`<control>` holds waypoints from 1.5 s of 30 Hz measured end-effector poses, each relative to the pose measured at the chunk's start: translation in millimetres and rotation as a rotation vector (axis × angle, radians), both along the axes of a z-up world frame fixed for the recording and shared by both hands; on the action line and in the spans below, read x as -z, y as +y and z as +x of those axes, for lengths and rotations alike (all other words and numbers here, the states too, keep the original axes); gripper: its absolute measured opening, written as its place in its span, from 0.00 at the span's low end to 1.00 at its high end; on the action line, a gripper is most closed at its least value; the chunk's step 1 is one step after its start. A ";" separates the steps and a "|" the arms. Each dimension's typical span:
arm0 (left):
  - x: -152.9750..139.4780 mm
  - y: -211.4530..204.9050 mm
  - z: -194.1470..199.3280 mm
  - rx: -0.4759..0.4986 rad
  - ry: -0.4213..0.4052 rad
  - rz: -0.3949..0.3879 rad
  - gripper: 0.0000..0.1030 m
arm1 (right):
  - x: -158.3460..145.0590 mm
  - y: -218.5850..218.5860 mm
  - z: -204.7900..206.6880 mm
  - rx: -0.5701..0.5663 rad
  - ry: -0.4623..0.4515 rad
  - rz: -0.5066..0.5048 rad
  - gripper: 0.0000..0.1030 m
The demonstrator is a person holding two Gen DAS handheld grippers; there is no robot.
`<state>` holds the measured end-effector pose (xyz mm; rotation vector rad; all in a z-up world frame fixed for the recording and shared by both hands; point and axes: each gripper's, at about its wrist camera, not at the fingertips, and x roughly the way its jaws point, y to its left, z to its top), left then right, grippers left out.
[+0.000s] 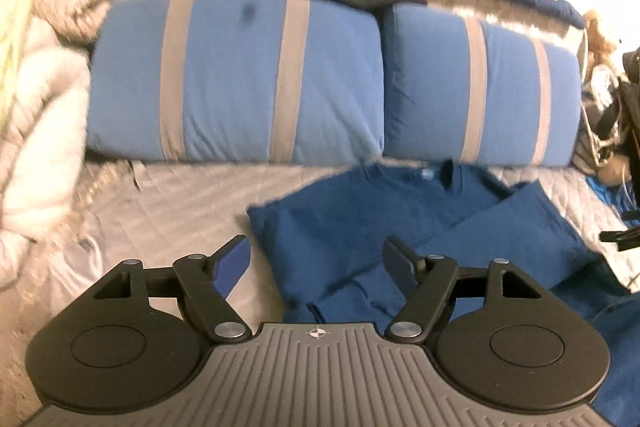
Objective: Fold clothes
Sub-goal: 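Lift both tools away and bring them back over the sweatshirt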
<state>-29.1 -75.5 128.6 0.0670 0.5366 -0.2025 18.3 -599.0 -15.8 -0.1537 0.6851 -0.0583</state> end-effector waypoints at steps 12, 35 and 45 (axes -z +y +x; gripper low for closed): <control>-66.9 14.7 -23.1 -0.044 -0.130 0.003 0.74 | -112.0 -50.5 -47.4 0.093 -0.261 0.073 1.00; -186.4 65.6 -154.2 -0.057 -0.322 0.113 0.74 | -297.1 -137.3 -203.9 0.171 -0.617 0.214 1.00; -119.9 91.2 -196.4 -0.017 -0.133 0.067 0.74 | -251.5 -142.9 -256.8 0.090 -0.401 0.122 1.00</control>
